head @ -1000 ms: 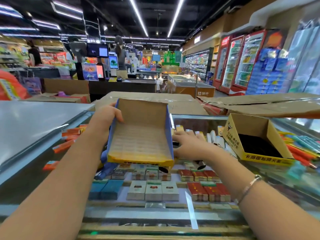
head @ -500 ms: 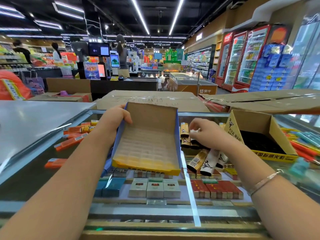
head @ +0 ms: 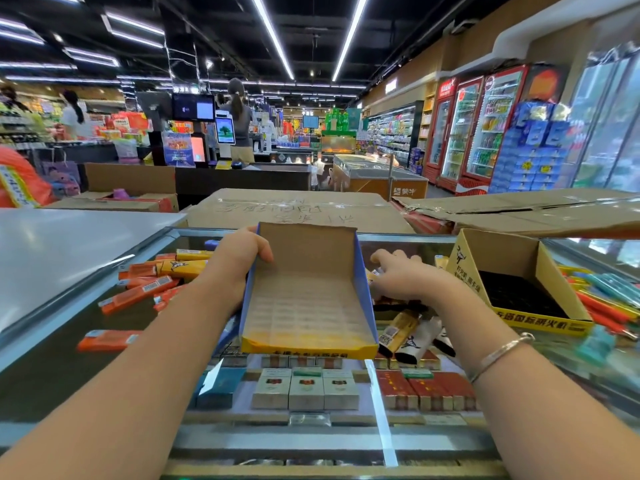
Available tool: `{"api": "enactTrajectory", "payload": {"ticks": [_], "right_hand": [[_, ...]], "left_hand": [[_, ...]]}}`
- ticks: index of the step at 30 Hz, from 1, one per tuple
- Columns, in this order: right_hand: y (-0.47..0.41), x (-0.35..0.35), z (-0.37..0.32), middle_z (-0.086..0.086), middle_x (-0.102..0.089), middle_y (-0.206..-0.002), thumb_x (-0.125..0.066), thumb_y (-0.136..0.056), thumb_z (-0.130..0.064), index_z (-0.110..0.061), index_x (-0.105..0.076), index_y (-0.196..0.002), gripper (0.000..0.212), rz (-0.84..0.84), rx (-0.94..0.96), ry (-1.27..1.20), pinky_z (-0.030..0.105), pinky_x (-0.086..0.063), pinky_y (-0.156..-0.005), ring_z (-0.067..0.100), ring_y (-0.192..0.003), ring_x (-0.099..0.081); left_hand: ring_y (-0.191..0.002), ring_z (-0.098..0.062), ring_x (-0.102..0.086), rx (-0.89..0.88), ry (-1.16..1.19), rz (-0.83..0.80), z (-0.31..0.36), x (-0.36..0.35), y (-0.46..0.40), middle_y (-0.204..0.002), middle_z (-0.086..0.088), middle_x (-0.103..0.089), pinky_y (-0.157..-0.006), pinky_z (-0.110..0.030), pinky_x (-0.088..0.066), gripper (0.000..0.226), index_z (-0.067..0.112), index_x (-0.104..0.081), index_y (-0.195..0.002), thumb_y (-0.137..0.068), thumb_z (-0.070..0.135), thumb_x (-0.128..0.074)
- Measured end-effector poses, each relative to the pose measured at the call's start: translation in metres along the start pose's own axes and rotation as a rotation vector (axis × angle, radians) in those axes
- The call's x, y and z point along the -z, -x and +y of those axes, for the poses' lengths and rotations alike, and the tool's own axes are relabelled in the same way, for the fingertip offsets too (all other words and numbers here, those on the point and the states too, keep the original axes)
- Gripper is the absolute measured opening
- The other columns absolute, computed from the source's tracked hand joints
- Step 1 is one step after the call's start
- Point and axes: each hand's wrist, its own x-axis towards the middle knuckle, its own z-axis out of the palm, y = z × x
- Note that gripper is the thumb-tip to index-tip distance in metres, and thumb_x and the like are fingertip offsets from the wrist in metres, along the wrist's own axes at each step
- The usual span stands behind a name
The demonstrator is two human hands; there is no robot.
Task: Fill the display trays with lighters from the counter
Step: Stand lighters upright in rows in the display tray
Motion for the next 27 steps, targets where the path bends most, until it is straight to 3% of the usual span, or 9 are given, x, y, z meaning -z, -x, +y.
{"api": "enactTrajectory", "payload": {"ticks": [2,5,10,13,16,19,22,24,27], "right_hand": [[0.002,0.004,0.006,0.013,-0.032,-0.142,-0.058,-0.083,-0.024,-0.02,-0.026,-0.142,0.067,0.007,-0.022,-0.011,0.048,-0.036,-0.103,0.035,-0.127,-0.035],[0.003,0.004,0.011,0.012,-0.046,-0.13,-0.054,-0.083,-0.009,-0.014,-0.036,-0.135,0.055,0.066,-0.025,-0.072,0.037,-0.046,-0.086,0.027,-0.107,-0.049],[0.001,0.0,0.008,0.009,-0.053,-0.123,-0.049,-0.085,-0.007,-0.012,-0.041,-0.132,0.048,0.131,0.028,-0.123,0.034,-0.047,-0.084,0.024,-0.104,-0.052],[-0.001,0.004,0.014,0.003,-0.051,-0.102,-0.053,-0.084,-0.004,-0.011,-0.043,-0.131,0.049,0.134,0.02,-0.222,0.023,-0.042,-0.058,0.017,-0.083,-0.053],[0.0,0.01,0.019,-0.002,-0.047,-0.09,-0.057,-0.081,-0.002,-0.013,-0.045,-0.129,0.05,0.15,0.032,-0.382,0.021,-0.039,-0.051,0.012,-0.073,-0.051],[0.002,0.006,0.014,0.003,-0.054,-0.101,-0.058,-0.083,-0.003,-0.023,-0.048,-0.117,0.041,0.165,0.137,-0.445,0.023,-0.045,-0.055,0.016,-0.077,-0.057],[0.001,-0.005,0.006,0.003,-0.055,-0.126,-0.06,-0.088,-0.013,-0.024,-0.048,-0.125,0.04,0.141,0.267,-0.316,0.032,-0.049,-0.084,0.021,-0.107,-0.055],[-0.002,-0.007,0.004,0.002,-0.054,-0.13,-0.062,-0.089,-0.018,-0.024,-0.045,-0.131,0.046,0.086,0.281,-0.275,0.037,-0.046,-0.094,0.022,-0.113,-0.052],[-0.005,-0.007,0.005,0.008,-0.059,-0.114,-0.062,-0.087,-0.021,-0.015,-0.052,-0.117,0.032,0.073,0.212,-0.203,0.036,-0.049,-0.084,0.024,-0.101,-0.057]], "left_hand": [[-0.067,-0.028,-0.05,0.026,0.068,-0.012,0.002,-0.001,0.004,-0.08,-0.014,-0.054,-0.05,-0.026,-0.041,0.035,0.01,-0.057,-0.093,-0.072,-0.012,-0.04],[-0.061,-0.025,-0.049,0.039,0.143,-0.007,0.0,-0.003,0.007,-0.072,-0.01,-0.052,-0.038,-0.022,-0.042,0.029,0.014,-0.053,-0.077,-0.071,-0.01,-0.04],[-0.088,-0.029,-0.055,0.057,0.203,0.007,-0.006,-0.013,0.009,-0.094,-0.015,-0.058,-0.072,-0.039,-0.049,0.017,0.01,-0.055,-0.086,-0.078,-0.002,-0.046],[-0.097,-0.03,-0.055,0.049,0.207,0.01,-0.006,-0.014,0.006,-0.101,-0.016,-0.059,-0.083,-0.043,-0.049,0.019,0.011,-0.057,-0.093,-0.082,0.001,-0.046],[-0.104,-0.035,-0.057,0.037,0.191,0.005,-0.005,-0.012,0.003,-0.11,-0.021,-0.059,-0.09,-0.049,-0.049,0.031,0.009,-0.056,-0.11,-0.084,-0.002,-0.043],[-0.102,-0.031,-0.058,0.0,0.191,-0.003,-0.005,-0.012,0.003,-0.105,-0.014,-0.062,-0.085,-0.045,-0.051,0.038,0.017,-0.058,-0.114,-0.086,-0.003,-0.04],[-0.098,-0.027,-0.058,-0.033,0.194,-0.004,-0.005,-0.011,0.003,-0.099,-0.01,-0.062,-0.078,-0.04,-0.053,0.037,0.019,-0.06,-0.112,-0.088,-0.002,-0.04],[-0.103,-0.028,-0.058,-0.046,0.179,-0.004,-0.005,-0.011,0.004,-0.105,-0.012,-0.062,-0.085,-0.043,-0.052,0.034,0.021,-0.06,-0.108,-0.091,0.0,-0.039],[-0.108,-0.029,-0.056,-0.061,0.161,0.006,-0.005,-0.011,0.004,-0.11,-0.013,-0.061,-0.091,-0.046,-0.05,0.032,0.025,-0.06,-0.098,-0.092,0.001,-0.039]]}}
